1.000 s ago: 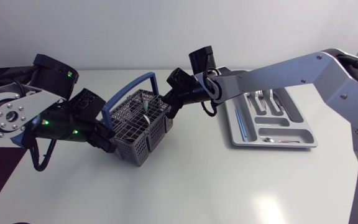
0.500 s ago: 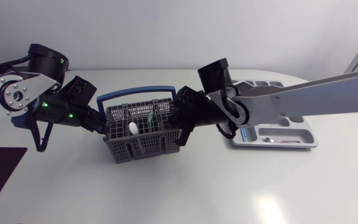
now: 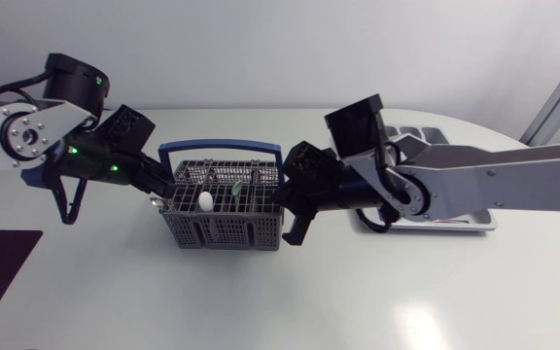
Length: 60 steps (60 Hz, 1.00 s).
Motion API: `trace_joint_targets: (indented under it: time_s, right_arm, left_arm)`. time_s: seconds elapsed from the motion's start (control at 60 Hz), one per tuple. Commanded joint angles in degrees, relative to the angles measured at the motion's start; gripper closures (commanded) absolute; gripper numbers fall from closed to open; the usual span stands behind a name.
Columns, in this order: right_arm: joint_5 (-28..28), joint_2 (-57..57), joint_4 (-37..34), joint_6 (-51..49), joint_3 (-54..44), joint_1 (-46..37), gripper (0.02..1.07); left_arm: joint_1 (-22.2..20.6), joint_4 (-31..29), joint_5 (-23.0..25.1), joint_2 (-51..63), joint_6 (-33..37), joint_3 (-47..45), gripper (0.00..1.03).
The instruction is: Unload the cutlery basket into the drawer organizer.
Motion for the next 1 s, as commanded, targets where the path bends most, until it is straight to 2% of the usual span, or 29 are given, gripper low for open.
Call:
trace_joint_targets:
  time_s: [0.0, 0.1, 0.233, 0.467, 0.633, 0.75, 0.983]
  right_arm:
    - [0.2, -5.4, -0.1, 1.8, -1.8, -0.1, 0.94]
    - [0.5, -9.2, -0.8, 2.5, -3.0, -0.1, 0.93]
    - [1.2, -10.9, -2.5, 2.2, -5.7, 0.2, 0.94]
    - [1.7, -11.7, -1.7, 1.8, -12.0, -0.2, 0.94]
    - [3.2, -7.6, 1.7, 1.9, -12.6, -0.3, 0.95]
    - [4.7, -3.6, 3.5, 2.1, -10.7, -0.5, 0.95]
    - [5.9, 1.8, 5.2, 2.5, -6.6, -1.4, 0.95]
  left_arm:
    - [-0.5, -1.2, 0.8, -6.0, 0.7, 0.3, 0.92]
    - [0.0, -4.0, 1.0, -10.1, 1.8, 0.0, 0.92]
    - [3.0, -6.6, 1.2, -13.3, 4.4, -2.0, 0.93]
    - [11.0, -5.2, 4.3, -13.6, 9.5, -8.5, 0.93]
    - [13.8, -2.6, 5.8, -7.3, 11.5, -10.5, 0.93]
    - [12.4, -1.1, 7.2, -3.9, 11.1, -10.7, 0.93]
    - [5.2, 2.7, 7.2, 1.8, 7.2, -9.5, 0.93]
